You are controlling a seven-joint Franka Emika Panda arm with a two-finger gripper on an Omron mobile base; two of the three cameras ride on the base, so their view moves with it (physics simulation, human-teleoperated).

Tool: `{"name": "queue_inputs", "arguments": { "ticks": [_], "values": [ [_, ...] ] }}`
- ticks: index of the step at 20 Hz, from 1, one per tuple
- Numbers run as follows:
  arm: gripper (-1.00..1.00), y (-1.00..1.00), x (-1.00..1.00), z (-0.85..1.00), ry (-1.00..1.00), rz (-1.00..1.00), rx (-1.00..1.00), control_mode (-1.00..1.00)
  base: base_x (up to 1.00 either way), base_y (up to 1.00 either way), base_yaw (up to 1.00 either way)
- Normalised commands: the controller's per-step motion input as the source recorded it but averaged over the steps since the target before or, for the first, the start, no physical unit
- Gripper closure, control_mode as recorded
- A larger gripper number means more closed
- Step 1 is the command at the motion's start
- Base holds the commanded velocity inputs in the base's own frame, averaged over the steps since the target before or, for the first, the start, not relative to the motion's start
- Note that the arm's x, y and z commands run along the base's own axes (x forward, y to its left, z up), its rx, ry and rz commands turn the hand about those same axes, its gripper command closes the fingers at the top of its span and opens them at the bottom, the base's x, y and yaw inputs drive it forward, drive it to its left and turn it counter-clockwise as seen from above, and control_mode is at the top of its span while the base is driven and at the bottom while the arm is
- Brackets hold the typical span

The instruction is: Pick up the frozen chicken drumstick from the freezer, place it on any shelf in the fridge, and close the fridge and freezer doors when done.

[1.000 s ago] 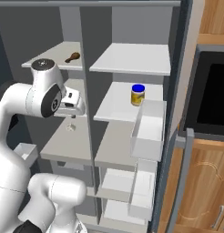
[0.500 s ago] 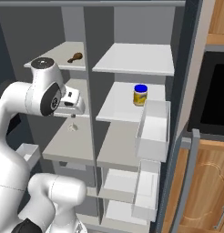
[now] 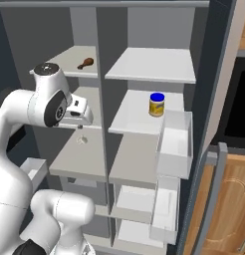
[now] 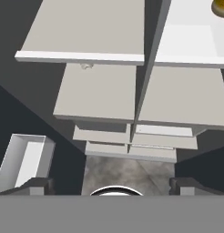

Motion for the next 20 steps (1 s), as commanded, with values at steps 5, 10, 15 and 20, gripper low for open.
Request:
{"name": "queue_inputs", "arguments": {
  "ticks": [5, 10, 15, 20],
  "values": [
    [-1.00, 0.00, 0.00, 0.00, 0.00, 0.00, 0.00, 1.00, 0.36, 0.28, 0.00],
    [-1.00, 0.00, 0.00, 0.00, 0.00, 0.00, 0.00, 1.00, 0.26, 0.25, 0.00],
    [-1.00, 0.06, 0.12, 0.71, -0.23, -0.01, 0.01, -1.00, 0.00, 0.00, 0.00],
    [-1.00, 0.06, 0.04, 0.98, -0.34, -0.01, 0.07, -1.00, 0.00, 0.00, 0.00]
  ]
}}
